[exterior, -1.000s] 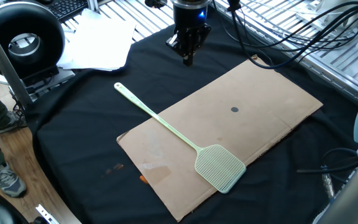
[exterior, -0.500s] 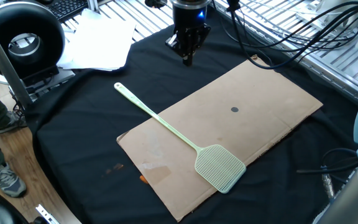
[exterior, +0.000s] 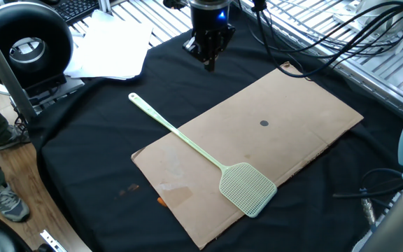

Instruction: Swat with a flyswatter

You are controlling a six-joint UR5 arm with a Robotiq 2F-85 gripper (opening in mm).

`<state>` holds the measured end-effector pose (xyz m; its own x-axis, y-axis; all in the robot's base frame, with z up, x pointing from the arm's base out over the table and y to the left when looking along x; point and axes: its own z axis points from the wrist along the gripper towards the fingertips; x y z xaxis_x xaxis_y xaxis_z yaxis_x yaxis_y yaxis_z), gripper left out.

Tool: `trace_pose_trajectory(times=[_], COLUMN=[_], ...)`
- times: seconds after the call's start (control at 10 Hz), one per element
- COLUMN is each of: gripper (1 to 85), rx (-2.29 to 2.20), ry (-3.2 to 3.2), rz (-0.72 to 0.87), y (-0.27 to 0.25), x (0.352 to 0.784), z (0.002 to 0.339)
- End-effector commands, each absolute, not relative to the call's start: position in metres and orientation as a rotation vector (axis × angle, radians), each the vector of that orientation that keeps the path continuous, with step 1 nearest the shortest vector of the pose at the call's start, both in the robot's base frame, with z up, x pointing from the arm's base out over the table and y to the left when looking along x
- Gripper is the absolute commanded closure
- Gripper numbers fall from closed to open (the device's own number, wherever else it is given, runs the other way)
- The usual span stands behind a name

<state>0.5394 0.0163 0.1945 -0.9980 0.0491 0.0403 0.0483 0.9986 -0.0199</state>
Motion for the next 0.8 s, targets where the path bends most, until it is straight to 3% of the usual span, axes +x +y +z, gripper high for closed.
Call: trace_pose_trajectory(times=[0.0, 0.2, 0.7], gripper=[45.7, 41.0, 42.7], rx=[-0.035, -0.007, -0.027], ry=[-3.121, -3.075, -3.060], rz=[0.030, 0.015, 0.023], y=[0.015, 0.014, 0.014], x=[0.545, 0.531, 0.526], z=[0.196, 0.196, 0.195])
